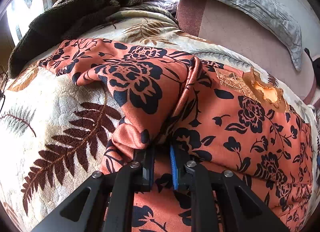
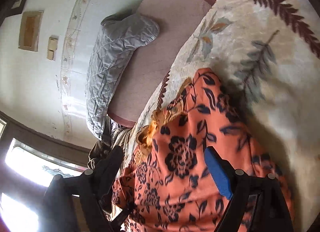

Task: Fold small clothes

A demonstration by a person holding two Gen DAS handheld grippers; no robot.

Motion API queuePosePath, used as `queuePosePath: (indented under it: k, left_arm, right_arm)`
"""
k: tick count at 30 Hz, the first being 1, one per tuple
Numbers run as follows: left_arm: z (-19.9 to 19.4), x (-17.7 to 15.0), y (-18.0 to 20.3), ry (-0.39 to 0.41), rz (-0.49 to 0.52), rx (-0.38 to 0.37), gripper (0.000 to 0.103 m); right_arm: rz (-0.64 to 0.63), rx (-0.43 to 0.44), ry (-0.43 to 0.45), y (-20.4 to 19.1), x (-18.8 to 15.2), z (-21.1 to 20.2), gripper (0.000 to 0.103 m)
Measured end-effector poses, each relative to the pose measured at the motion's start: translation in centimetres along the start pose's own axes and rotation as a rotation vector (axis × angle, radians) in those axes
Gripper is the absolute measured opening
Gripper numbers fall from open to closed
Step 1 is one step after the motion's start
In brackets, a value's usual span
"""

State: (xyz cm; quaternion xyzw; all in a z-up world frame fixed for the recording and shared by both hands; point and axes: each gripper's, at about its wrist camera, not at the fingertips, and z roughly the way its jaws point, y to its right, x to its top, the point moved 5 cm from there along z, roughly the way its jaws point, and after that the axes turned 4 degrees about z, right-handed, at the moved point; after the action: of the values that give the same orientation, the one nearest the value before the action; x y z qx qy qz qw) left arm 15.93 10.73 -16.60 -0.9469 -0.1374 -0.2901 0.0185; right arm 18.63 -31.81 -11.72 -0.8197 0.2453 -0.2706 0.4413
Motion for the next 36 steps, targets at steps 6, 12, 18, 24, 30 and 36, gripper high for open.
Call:
queuePosePath:
  k: [6, 12, 18, 24, 30, 36]
  left_arm:
    - [-0.4, -0.6, 0.1, 0.018, 0.058, 0.000, 0.016]
    - [-0.4, -0.9, 0.1, 0.044, 0.082, -0.027, 0.017]
    - [-0.6, -1.0, 0.3, 0.034, 0.093, -0.094, 0.030]
    - [-2.6, -0.4, -1.3, 0.014, 0.042, -0.215, 0.035]
    - [-7.1, 4.0, -11.4, 0.142, -0.301, -0.331, 0.082]
    - [0.4, 8.4, -24.0, 0.035, -0.667, -0.349, 0.081]
  right_arm:
    - [-0.010, -0.184, -0.044, 3.2, 7.4, 5.2, 0.082]
    - [-0.072, -0.212, 0.009, 3.2, 7.7, 2.2, 0.084]
    - [-0.290, -0.499, -0.138, 3.6, 3.8, 5.1, 0.013]
    - [-0.401, -0.782, 0.049, 1.7, 2.8, 3.7, 0.023]
    - [-0.319, -0.441, 0.051, -2.7, -7.0, -0.5, 0.076]
    - [-0.306, -0.166, -0.111, -5.1, -19.2, 0.0, 0.076]
